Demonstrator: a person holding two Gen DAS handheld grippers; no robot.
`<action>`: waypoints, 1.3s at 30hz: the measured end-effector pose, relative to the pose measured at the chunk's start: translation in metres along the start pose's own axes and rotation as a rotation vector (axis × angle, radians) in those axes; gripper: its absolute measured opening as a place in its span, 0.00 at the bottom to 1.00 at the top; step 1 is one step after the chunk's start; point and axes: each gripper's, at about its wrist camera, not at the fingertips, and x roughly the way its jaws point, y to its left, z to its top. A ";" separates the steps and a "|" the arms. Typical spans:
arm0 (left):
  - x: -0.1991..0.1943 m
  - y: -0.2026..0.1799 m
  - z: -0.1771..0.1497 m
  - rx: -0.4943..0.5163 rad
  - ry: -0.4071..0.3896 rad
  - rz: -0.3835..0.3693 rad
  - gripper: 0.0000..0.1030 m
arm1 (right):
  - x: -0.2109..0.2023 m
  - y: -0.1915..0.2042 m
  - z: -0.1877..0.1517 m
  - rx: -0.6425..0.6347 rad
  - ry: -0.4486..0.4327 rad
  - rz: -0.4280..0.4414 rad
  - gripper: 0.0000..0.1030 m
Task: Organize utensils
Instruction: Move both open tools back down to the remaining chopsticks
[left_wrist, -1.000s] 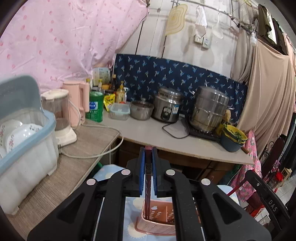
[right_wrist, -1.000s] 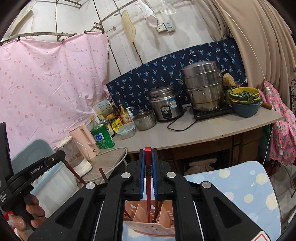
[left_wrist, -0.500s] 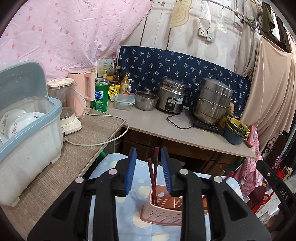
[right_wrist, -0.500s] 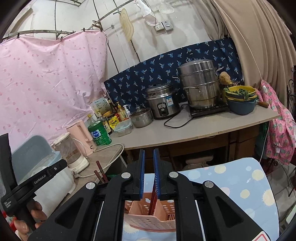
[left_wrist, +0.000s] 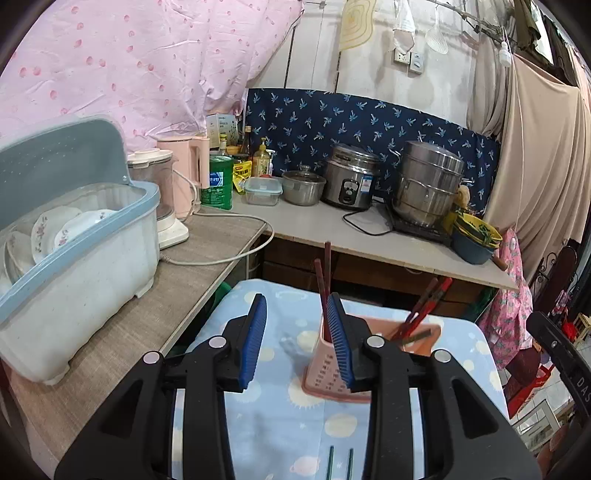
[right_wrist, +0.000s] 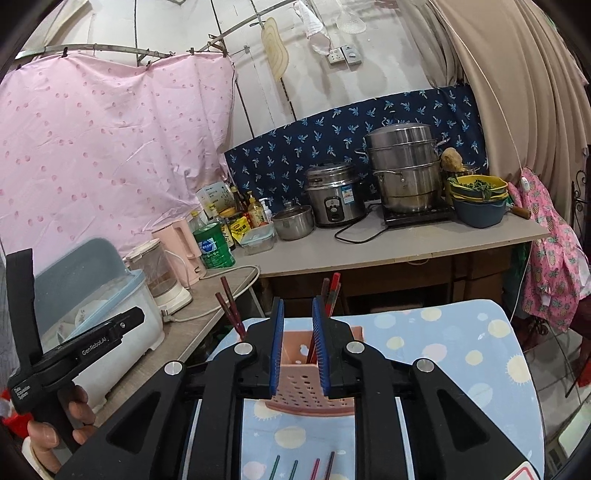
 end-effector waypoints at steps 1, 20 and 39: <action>-0.005 0.000 -0.005 0.002 0.003 0.001 0.32 | -0.005 0.001 -0.005 -0.003 0.005 0.003 0.16; -0.049 0.008 -0.111 0.050 0.128 0.047 0.32 | -0.072 -0.003 -0.114 -0.020 0.158 -0.002 0.22; -0.062 0.015 -0.218 0.083 0.317 0.033 0.33 | -0.081 0.002 -0.244 -0.056 0.396 -0.043 0.22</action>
